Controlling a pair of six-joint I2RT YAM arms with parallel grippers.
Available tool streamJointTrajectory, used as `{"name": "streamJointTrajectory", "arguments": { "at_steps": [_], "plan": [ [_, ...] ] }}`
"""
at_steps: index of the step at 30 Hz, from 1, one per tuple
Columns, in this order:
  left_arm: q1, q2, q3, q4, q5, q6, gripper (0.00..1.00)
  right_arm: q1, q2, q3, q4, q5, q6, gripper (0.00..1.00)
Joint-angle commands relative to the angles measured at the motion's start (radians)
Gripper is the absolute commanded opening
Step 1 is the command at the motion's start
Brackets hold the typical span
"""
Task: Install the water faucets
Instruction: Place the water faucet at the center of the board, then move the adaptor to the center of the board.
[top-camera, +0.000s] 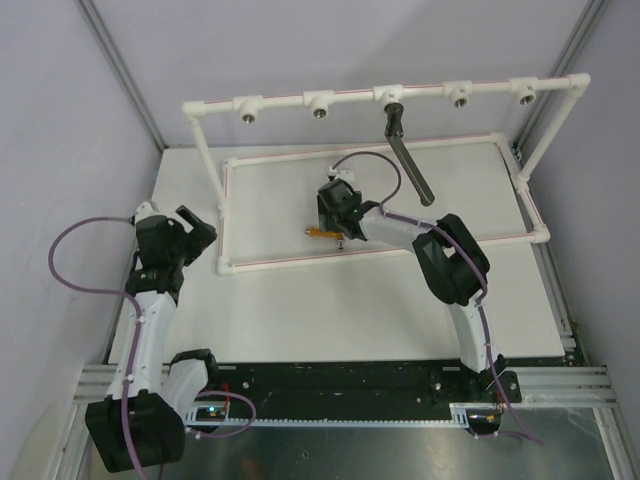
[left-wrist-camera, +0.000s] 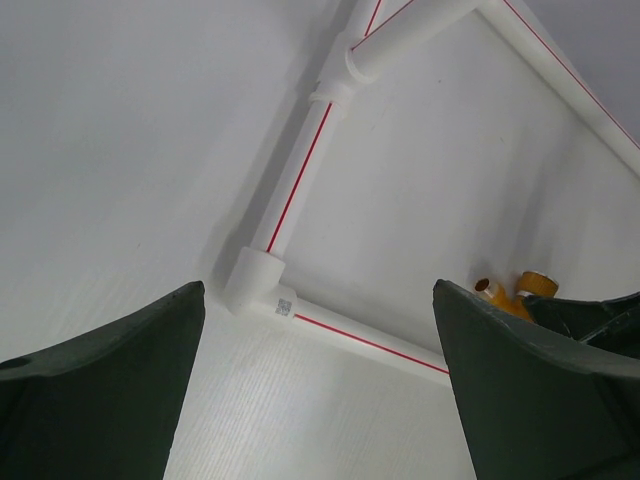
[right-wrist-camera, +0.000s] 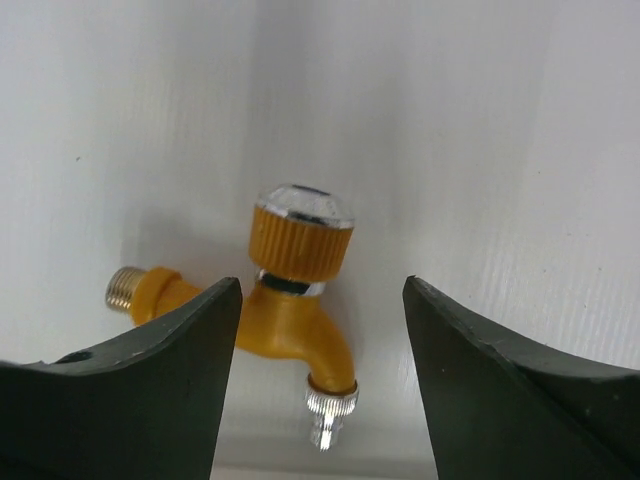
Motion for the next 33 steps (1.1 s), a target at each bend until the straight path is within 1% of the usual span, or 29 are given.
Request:
{"name": "streamJointTrajectory", "arguments": {
  "at_steps": [1,3,7,10,12,17,22,28,33],
  "plan": [
    [0.014,-0.010,0.001,0.007,0.006,-0.017,1.00,0.080,-0.114,-0.020,0.065,0.071,-0.082,0.69],
    [0.029,-0.013,0.001,0.006,0.013,-0.026,1.00,0.127,-0.129,-0.031,0.087,0.075,-0.120,0.67],
    [0.078,-0.005,0.000,0.008,0.072,-0.044,1.00,0.217,-0.135,-0.037,0.125,0.056,-0.163,0.59],
    [0.099,-0.006,-0.003,0.008,0.097,-0.042,1.00,0.235,-0.110,-0.024,0.140,-0.050,-0.146,0.50],
    [0.105,-0.007,-0.004,0.006,0.104,-0.040,1.00,0.235,-0.076,0.008,0.120,-0.114,-0.130,0.46],
    [0.110,-0.007,-0.012,0.005,0.107,-0.038,1.00,0.223,0.025,0.112,0.023,-0.207,-0.107,0.44],
    [0.125,0.004,-0.015,0.003,0.112,-0.036,1.00,0.199,0.067,0.127,-0.052,-0.263,-0.072,0.44],
    [0.173,0.031,-0.015,0.003,0.135,-0.032,0.99,0.191,0.060,0.060,-0.112,-0.304,-0.061,0.43],
    [0.220,0.054,-0.014,-0.001,0.144,-0.042,0.98,0.217,-0.041,-0.120,-0.113,-0.310,-0.057,0.40]
  ]
}}
